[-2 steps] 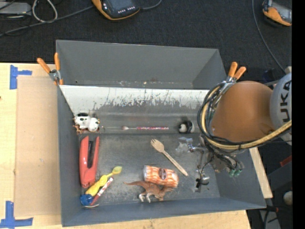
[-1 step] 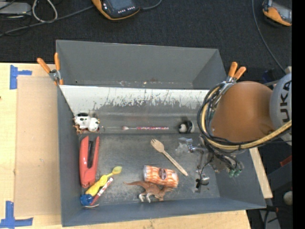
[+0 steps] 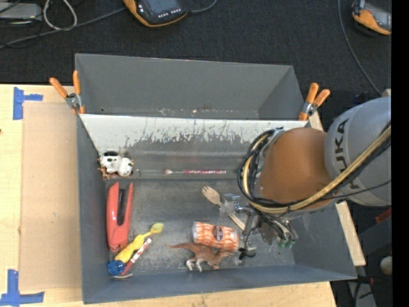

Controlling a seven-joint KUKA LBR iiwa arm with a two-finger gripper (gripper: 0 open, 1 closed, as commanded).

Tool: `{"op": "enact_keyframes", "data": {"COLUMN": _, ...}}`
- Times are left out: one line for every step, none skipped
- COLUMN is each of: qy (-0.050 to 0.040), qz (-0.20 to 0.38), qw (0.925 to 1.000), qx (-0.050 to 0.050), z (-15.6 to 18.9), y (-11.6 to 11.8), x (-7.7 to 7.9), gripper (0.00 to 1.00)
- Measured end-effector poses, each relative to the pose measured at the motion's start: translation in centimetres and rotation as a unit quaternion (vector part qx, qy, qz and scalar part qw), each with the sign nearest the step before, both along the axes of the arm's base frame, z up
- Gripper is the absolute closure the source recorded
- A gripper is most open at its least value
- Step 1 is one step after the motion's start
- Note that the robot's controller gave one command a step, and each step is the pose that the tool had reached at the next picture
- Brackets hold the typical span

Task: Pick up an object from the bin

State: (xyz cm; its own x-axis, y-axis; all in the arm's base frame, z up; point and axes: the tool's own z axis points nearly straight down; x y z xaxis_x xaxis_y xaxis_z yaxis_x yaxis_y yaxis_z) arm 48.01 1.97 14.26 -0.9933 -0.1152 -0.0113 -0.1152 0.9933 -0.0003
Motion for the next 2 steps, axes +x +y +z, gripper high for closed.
{"op": "enact_keyframes", "data": {"qy": -0.0005, "qz": 0.023, "qw": 0.9997, "qx": -0.001, "z": -5.7, "y": 1.2, "x": -0.1, "gripper": 0.0}}
{"op": "enact_keyframes", "data": {"qy": -0.001, "qz": -0.088, "qw": 0.9961, "qx": 0.0, "z": -6.5, "y": 3.2, "x": 0.3, "gripper": 0.0}}
